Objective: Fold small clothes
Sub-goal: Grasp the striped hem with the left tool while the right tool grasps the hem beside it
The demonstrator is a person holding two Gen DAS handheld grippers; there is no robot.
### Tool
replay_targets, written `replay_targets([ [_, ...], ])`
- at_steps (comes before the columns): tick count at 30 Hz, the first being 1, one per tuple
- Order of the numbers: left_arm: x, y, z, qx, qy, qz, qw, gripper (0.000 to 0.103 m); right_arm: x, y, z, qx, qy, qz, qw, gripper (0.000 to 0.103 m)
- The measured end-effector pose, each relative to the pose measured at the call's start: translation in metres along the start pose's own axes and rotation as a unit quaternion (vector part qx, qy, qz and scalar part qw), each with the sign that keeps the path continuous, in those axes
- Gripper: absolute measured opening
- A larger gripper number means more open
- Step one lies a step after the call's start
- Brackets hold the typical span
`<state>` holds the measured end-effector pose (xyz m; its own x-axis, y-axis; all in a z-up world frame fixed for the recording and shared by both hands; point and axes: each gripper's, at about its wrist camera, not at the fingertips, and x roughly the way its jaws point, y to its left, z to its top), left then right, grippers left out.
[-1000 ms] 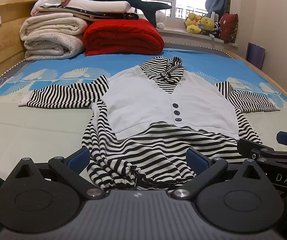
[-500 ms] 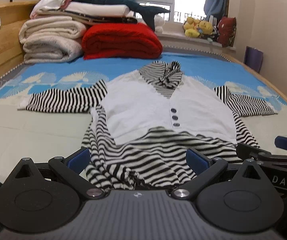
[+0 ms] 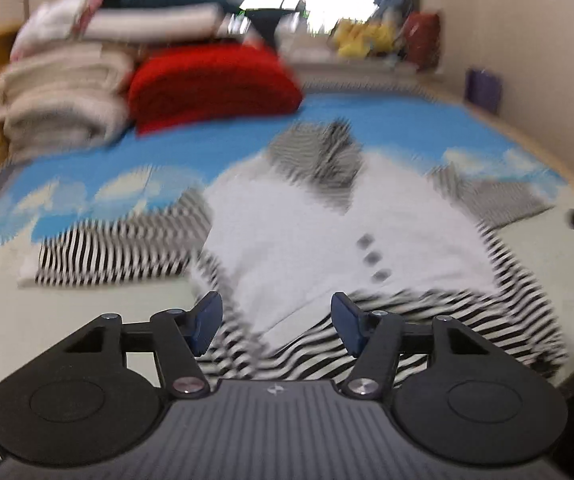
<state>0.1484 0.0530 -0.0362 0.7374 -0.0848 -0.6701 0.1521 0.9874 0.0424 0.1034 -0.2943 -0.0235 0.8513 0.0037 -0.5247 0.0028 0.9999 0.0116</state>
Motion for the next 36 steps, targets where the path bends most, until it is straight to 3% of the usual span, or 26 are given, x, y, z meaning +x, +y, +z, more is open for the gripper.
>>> replay_targets([
  [2,0.032,0.014,-0.004,-0.036,0.053,-0.003,0.9979,0.067,0.026,-0.017,-0.015,0.022,0.045,-0.030,0.998,0.067],
  [4,0.062,0.031,-0.011,-0.099,0.119,-0.006,0.9879,0.068,0.055,-0.031,-0.034,0.061,0.143,-0.077,0.985,0.065],
  [8,0.100,0.052,-0.027,-0.177,0.197,0.008,0.9644,0.070,0.079,-0.044,-0.058,0.106,0.225,-0.093,0.964,0.063],
  [11,0.113,0.058,-0.040,-0.195,0.242,0.024,0.9502,0.070,0.083,-0.059,-0.069,0.147,0.255,-0.100,0.950,0.063],
  [13,0.117,0.058,-0.046,-0.190,0.259,0.027,0.9466,0.070,0.087,-0.060,-0.076,0.172,0.274,-0.090,0.942,0.063],
  [14,0.119,0.057,-0.049,-0.182,0.259,0.032,0.9481,0.069,0.092,-0.060,-0.080,0.179,0.282,-0.082,0.939,0.063],
  [16,0.118,0.054,-0.052,-0.168,0.257,0.036,0.9510,0.059,0.095,-0.056,-0.086,0.183,0.300,-0.076,0.933,0.052],
  [18,0.116,0.052,-0.056,-0.171,0.258,0.013,0.9509,0.014,0.096,-0.056,-0.089,0.198,0.297,-0.065,0.932,0.020],
  [20,0.105,0.052,-0.056,-0.174,0.245,0.001,0.9537,0.008,0.096,-0.058,-0.087,0.216,0.277,-0.060,0.934,0.008],
  [25,0.080,0.045,-0.059,-0.147,0.229,-0.037,0.9615,0.007,0.087,-0.066,-0.079,0.218,0.232,-0.102,0.943,0.004],
  [29,0.089,0.059,-0.063,-0.153,0.254,-0.026,0.9547,0.014,0.093,-0.062,-0.085,0.197,0.254,-0.101,0.942,0.005],
  [30,0.089,0.062,-0.061,-0.153,0.245,-0.015,0.9572,0.021,0.092,-0.061,-0.087,0.188,0.260,-0.097,0.942,0.005],
  [33,0.081,0.058,-0.050,-0.122,0.215,-0.003,0.9689,0.026,0.092,-0.052,-0.088,0.148,0.271,-0.099,0.946,0.006],
  [36,0.060,0.043,-0.041,-0.077,0.160,0.007,0.9840,0.030,0.083,-0.051,-0.080,0.145,0.245,-0.113,0.952,0.010],
])
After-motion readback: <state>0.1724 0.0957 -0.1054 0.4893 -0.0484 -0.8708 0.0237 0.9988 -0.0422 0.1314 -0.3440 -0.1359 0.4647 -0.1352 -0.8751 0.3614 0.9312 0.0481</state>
